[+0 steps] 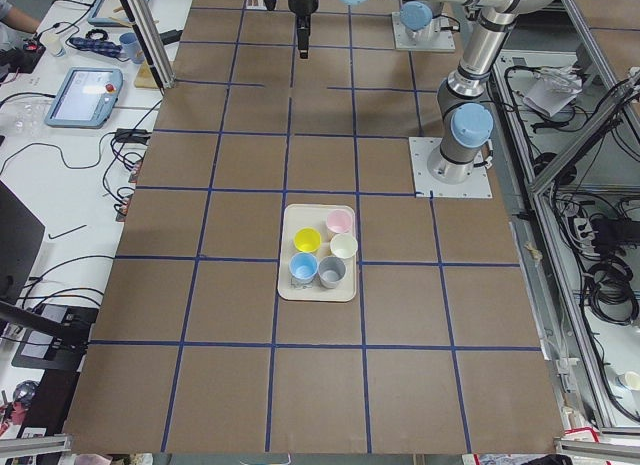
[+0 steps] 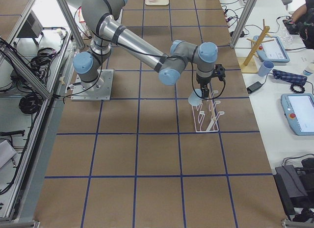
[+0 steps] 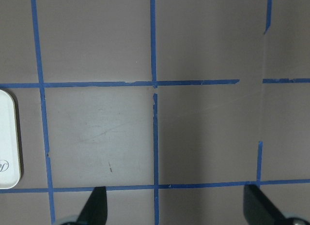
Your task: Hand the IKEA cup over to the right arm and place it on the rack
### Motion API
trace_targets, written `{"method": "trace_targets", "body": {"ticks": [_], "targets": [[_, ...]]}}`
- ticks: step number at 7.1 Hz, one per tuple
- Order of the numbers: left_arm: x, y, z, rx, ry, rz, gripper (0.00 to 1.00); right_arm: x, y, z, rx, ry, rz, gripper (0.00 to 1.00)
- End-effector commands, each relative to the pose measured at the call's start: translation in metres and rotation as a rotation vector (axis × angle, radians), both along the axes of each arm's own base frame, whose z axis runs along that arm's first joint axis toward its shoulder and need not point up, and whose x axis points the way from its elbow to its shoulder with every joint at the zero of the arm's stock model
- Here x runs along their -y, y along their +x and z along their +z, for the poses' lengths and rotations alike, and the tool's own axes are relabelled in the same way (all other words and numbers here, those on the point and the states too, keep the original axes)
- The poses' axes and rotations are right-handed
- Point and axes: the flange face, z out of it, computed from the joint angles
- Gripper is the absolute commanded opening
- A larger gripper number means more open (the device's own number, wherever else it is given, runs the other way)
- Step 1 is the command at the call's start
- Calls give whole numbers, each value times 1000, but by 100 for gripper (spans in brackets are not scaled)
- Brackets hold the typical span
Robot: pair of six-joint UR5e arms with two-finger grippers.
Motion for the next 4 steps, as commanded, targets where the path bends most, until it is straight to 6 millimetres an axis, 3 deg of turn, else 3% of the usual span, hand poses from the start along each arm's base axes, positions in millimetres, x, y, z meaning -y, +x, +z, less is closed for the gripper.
{"method": "trace_targets", "body": {"ticks": [1,3,4], "targets": [[0,0,0,0,0,0,100,-29,20,66,3,24,-8,100],[1,0,1,0,-3,0,100,-90,63,132,53,106,-115,100],[1,0,1,0,-3,0,100,-118,102,159,70,145,-162,100]]}}
